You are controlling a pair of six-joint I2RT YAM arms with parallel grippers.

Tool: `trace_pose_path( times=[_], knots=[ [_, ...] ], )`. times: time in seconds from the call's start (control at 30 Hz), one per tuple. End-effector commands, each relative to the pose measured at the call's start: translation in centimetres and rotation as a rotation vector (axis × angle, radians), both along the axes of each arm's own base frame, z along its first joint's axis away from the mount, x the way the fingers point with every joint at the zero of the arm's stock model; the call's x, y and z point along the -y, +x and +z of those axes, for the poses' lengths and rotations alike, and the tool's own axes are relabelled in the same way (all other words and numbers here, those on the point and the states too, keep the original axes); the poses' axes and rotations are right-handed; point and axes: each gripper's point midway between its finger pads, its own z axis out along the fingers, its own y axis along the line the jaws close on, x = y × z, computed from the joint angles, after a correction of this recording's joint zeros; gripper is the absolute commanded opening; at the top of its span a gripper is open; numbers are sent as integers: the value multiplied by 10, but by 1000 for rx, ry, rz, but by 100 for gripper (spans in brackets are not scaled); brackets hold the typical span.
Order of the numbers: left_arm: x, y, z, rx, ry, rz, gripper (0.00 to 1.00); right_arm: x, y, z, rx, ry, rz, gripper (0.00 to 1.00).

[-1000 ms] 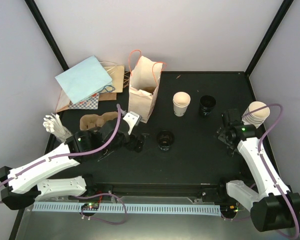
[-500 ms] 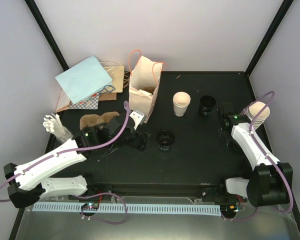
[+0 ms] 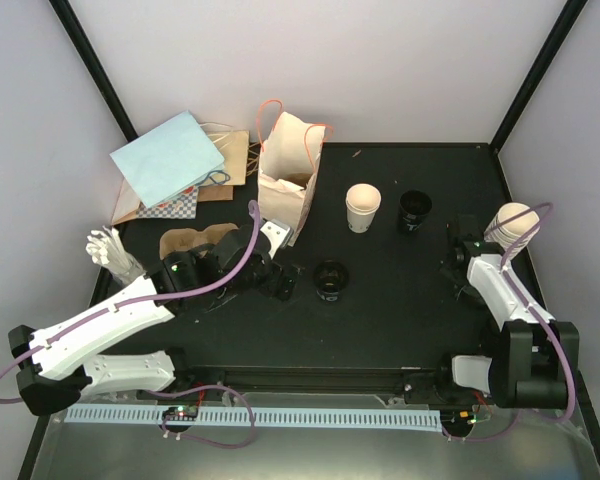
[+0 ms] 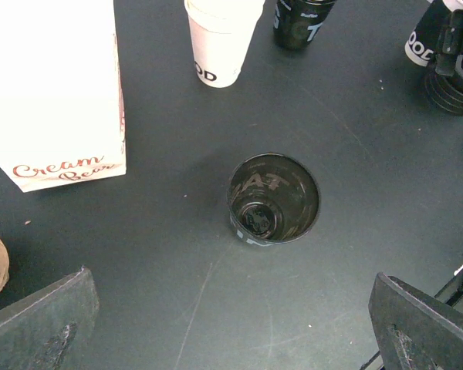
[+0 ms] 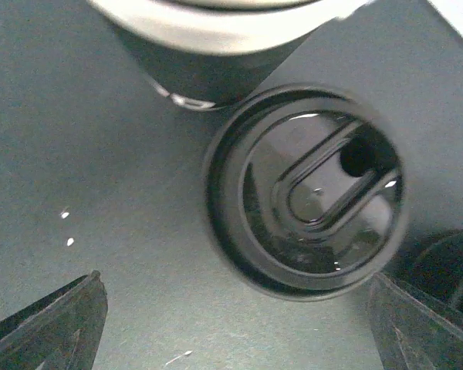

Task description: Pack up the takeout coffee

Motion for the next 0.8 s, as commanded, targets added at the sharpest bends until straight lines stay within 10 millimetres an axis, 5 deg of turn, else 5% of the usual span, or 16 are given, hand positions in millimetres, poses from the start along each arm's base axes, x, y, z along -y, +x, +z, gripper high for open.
trace_pose_path(
  times=[0.0, 0.6, 0.77],
  knots=[
    [0, 0, 16, 14, -34, 0, 99, -13, 19, 0, 98, 86, 68, 94],
    [-1, -1, 18, 15, -44, -1, 99, -25, 5, -27, 37, 178, 68, 93],
    [0, 0, 18, 18, -41, 0, 99, -44, 7, -26, 59, 272, 118, 93]
  ],
)
